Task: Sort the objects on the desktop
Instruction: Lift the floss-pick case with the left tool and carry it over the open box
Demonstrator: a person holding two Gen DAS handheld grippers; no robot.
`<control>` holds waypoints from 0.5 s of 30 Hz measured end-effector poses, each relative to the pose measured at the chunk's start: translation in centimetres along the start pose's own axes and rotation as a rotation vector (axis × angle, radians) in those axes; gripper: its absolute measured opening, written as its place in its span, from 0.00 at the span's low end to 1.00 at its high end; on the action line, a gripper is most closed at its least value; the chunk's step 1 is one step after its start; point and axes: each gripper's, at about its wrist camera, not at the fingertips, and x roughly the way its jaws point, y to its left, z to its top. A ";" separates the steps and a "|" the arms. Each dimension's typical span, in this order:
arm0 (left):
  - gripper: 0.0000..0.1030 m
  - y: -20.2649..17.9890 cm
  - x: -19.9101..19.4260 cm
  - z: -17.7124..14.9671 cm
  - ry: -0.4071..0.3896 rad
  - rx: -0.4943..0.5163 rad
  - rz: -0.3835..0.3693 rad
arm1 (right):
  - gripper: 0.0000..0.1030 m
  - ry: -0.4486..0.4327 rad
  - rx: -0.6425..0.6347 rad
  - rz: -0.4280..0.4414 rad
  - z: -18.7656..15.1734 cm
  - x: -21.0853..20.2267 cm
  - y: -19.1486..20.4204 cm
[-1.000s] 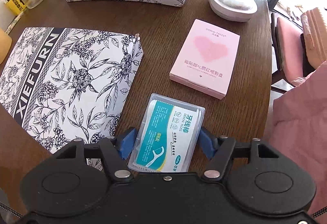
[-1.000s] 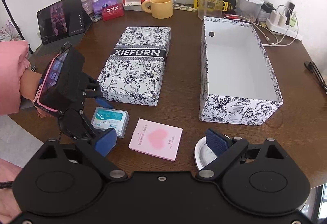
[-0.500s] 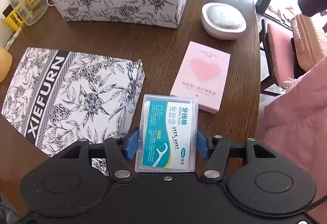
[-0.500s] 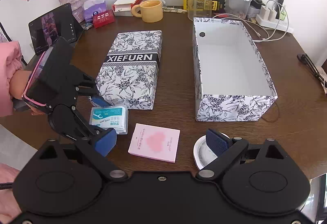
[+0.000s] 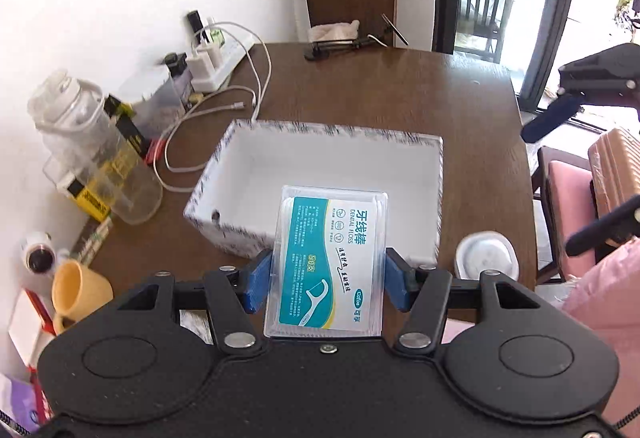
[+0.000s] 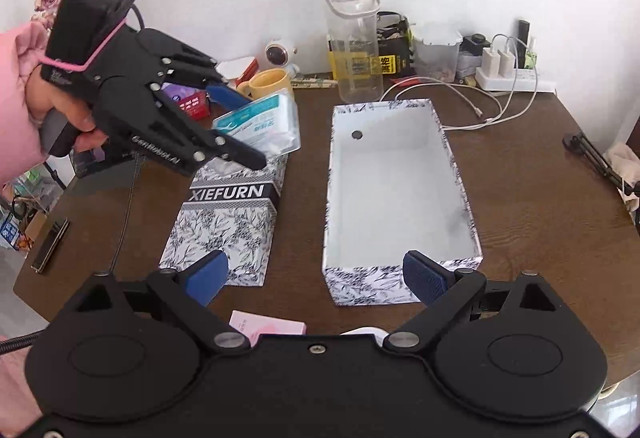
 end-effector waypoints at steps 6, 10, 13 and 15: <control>0.55 2.0 8.6 6.3 0.064 0.047 -0.015 | 0.93 0.011 0.053 -0.018 0.8 0.4 -4.9; 0.55 3.1 14.7 7.9 0.145 0.066 -0.036 | 0.93 0.042 0.109 -0.030 0.7 1.2 -8.3; 0.55 4.6 19.0 7.8 0.213 0.053 -0.043 | 0.93 0.065 0.145 -0.042 0.5 1.7 -10.5; 0.55 5.3 21.1 7.5 0.250 0.046 -0.049 | 0.93 0.081 0.166 -0.051 0.5 2.3 -11.8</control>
